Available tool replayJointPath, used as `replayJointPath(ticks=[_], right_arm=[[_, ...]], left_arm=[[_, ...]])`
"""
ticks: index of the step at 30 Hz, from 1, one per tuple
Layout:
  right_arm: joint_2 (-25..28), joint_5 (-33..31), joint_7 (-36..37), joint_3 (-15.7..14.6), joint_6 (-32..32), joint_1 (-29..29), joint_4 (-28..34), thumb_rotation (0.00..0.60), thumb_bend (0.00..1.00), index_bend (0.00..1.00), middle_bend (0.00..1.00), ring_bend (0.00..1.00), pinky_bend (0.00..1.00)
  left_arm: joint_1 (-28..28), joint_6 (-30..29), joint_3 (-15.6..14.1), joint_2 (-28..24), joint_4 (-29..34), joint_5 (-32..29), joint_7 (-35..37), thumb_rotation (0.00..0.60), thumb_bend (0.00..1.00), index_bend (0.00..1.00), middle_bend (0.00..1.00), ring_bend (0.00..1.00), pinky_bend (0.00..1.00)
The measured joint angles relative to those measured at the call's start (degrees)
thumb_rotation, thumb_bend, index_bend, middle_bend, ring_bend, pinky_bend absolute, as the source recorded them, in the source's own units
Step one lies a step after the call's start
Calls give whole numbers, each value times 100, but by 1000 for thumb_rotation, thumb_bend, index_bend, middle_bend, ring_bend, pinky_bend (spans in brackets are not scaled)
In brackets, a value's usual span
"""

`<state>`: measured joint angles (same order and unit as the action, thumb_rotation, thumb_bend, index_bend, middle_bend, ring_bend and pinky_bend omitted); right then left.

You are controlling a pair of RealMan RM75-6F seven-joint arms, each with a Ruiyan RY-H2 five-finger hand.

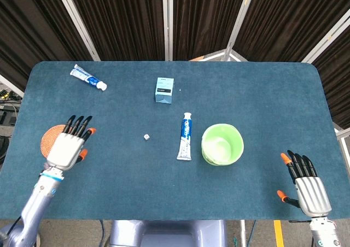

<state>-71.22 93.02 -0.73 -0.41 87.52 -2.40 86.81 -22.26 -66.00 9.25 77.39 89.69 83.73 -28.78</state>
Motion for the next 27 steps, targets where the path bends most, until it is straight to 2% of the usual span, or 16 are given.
replayJointPath(ticks=[5, 9, 13, 19, 27], right_arm=[[39, -153, 97, 71, -69, -26, 12, 600, 73, 0, 0, 0, 0], [82, -352, 218, 172, -153, -58, 15, 600, 73, 0, 0, 0, 0], [115, -528, 301, 260, -257, -94, 0, 600, 73, 0, 0, 0, 0], [144, -672, 391, 331, -312, -108, -34, 600, 73, 0, 0, 0, 0], [180, -682, 513, 361, -248, -87, -38, 600, 73, 0, 0, 0, 0]], left_arm=[[-623, 730, 182, 421, -432, -315, -160, 600, 308, 271, 0, 0, 0], [-1194, 1236, 312, 895, -921, -555, -333, 600, 305, 338, 0, 0, 0], [-1729, 1639, 415, 1379, -1407, -794, -534, 600, 306, 350, 0, 0, 0], [-2228, 1956, 405, 1876, -2003, -922, -684, 600, 306, 350, 0, 0, 0], [-2609, 2169, 272, 2281, -2546, -1042, -685, 600, 307, 367, 0, 0, 0]])
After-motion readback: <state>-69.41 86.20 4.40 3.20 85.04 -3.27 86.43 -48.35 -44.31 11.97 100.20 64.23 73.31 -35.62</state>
